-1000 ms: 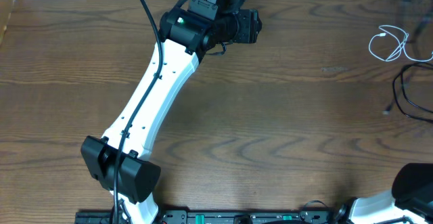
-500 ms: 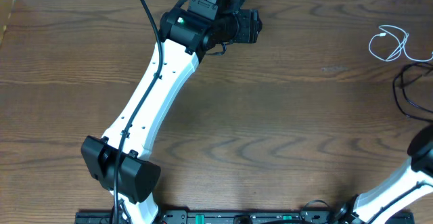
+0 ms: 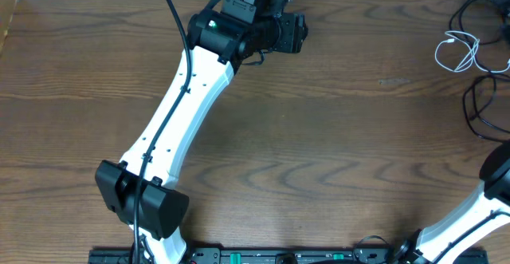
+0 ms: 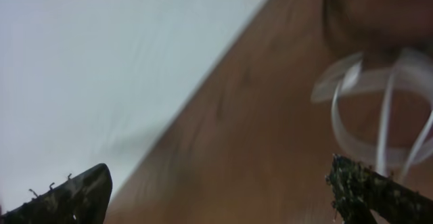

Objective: Untangle cables

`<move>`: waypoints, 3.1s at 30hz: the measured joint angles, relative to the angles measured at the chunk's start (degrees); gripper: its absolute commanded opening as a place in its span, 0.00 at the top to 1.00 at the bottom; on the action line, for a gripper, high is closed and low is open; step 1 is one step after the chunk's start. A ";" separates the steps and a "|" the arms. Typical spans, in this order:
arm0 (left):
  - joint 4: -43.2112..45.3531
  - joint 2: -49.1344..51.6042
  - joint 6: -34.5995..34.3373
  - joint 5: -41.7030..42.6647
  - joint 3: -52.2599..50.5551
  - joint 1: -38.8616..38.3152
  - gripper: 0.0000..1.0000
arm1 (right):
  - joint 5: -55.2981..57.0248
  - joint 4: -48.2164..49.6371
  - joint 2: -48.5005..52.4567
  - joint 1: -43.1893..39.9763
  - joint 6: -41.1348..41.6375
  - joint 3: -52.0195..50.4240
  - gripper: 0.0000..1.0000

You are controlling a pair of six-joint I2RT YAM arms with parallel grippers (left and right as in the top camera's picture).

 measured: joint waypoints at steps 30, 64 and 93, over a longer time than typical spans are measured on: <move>-15.41 0.00 11.72 -0.42 0.00 9.66 0.00 | 40.24 -30.69 -40.70 42.36 -22.32 0.39 0.01; -15.43 0.00 11.74 -0.42 0.00 9.66 0.00 | 40.72 -33.73 -69.20 42.38 -21.77 -21.79 0.01; -15.52 0.00 12.55 -0.44 0.00 9.66 0.00 | 48.85 40.89 -113.66 42.38 -20.50 -100.72 0.01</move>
